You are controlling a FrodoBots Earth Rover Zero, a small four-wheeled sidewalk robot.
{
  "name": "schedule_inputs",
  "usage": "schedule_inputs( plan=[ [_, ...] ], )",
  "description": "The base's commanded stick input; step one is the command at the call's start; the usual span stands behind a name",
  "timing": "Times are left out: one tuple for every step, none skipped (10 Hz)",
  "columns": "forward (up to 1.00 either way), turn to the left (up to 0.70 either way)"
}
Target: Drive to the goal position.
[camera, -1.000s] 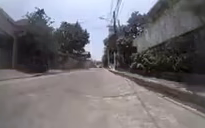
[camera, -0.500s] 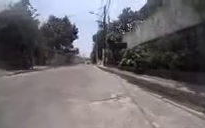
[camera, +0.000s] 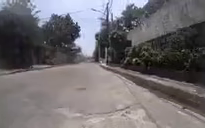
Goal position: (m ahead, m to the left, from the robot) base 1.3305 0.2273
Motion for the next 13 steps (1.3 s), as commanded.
schedule_inputs(
  plan=[
    [0.85, 0.0],
    [0.85, 0.0],
    [0.85, 0.0],
    [0.85, 0.0],
    [0.82, 0.0],
    [0.78, 0.0],
    [0.74, 0.0],
    [0.7, 0.0],
    [0.65, 0.0],
    [0.61, 0.0],
    [0.57, 0.0],
    [0.53, 0.0],
    [0.48, 0.0]
  ],
)
